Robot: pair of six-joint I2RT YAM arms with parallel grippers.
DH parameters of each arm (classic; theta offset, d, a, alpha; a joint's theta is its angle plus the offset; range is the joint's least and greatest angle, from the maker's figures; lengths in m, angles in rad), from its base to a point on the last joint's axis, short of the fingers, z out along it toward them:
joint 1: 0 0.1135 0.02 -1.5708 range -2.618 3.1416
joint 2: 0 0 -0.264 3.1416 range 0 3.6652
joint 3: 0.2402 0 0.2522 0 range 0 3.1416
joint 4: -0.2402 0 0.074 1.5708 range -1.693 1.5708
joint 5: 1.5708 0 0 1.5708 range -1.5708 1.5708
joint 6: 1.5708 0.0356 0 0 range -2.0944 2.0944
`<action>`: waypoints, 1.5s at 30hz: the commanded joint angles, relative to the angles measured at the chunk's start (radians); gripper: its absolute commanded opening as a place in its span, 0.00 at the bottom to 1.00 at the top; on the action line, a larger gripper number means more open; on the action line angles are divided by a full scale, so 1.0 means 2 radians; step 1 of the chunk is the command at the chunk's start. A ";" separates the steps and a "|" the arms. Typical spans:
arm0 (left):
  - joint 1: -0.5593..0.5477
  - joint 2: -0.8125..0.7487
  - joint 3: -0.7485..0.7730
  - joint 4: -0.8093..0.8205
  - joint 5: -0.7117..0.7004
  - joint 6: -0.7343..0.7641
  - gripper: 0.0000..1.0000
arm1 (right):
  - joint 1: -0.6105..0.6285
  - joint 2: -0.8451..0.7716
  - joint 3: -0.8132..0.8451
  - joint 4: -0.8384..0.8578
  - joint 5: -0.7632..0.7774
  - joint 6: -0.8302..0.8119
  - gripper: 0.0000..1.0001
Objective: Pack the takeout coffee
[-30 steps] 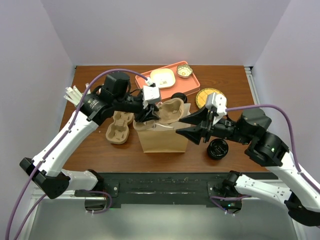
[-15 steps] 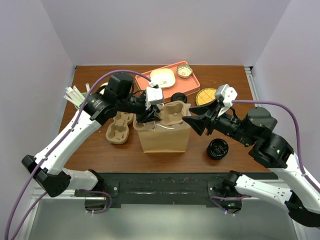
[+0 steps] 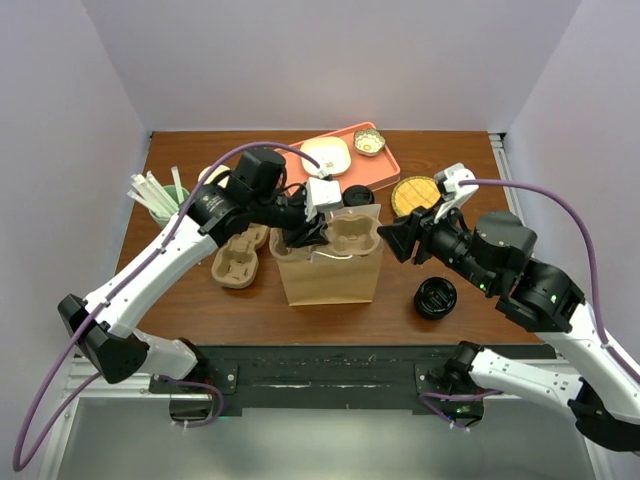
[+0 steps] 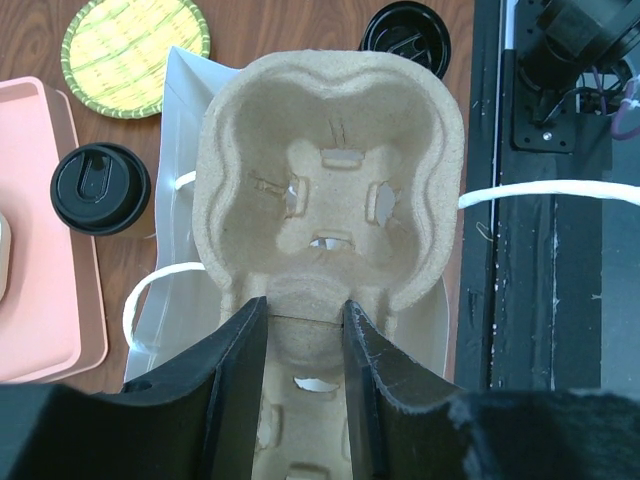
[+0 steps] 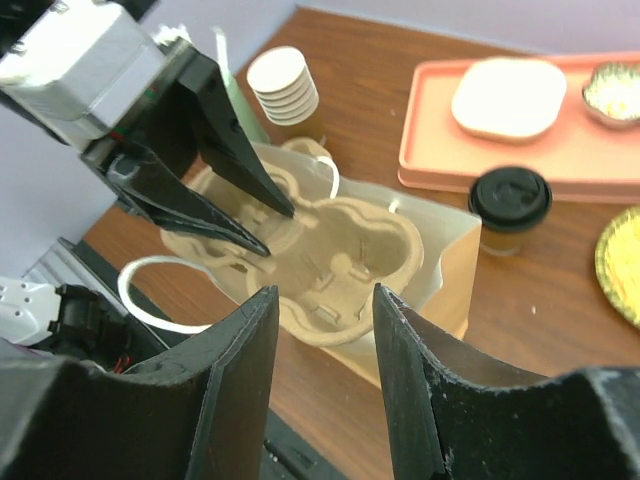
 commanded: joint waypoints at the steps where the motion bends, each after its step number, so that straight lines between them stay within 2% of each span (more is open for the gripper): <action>1: -0.007 0.009 0.020 0.009 -0.025 0.009 0.09 | 0.000 0.002 0.015 -0.018 0.023 0.038 0.46; 11: -0.018 0.019 0.023 0.026 -0.055 0.012 0.08 | 0.000 0.007 0.017 -0.024 0.029 0.034 0.46; 17: -0.021 0.028 0.024 0.032 -0.071 0.012 0.14 | 0.000 0.008 0.008 -0.027 0.020 0.036 0.47; 23: -0.023 0.032 0.027 0.035 -0.073 0.005 0.24 | -0.001 0.017 0.010 -0.034 0.015 0.045 0.47; 26: -0.023 0.026 0.031 0.036 -0.078 0.000 0.37 | 0.000 0.018 0.010 -0.031 0.016 0.044 0.47; 27: -0.023 0.026 0.033 0.037 -0.082 0.001 0.47 | 0.000 0.018 0.010 -0.030 0.016 0.045 0.47; 30: -0.023 0.016 0.041 0.044 -0.096 -0.001 0.56 | 0.000 0.023 0.011 -0.029 0.016 0.043 0.47; 36: -0.024 0.000 0.053 0.069 -0.138 -0.016 0.67 | 0.000 0.031 0.013 -0.024 0.015 0.053 0.47; 45: -0.023 -0.031 0.033 0.107 -0.174 -0.028 0.73 | -0.001 0.051 0.030 -0.037 0.030 0.072 0.47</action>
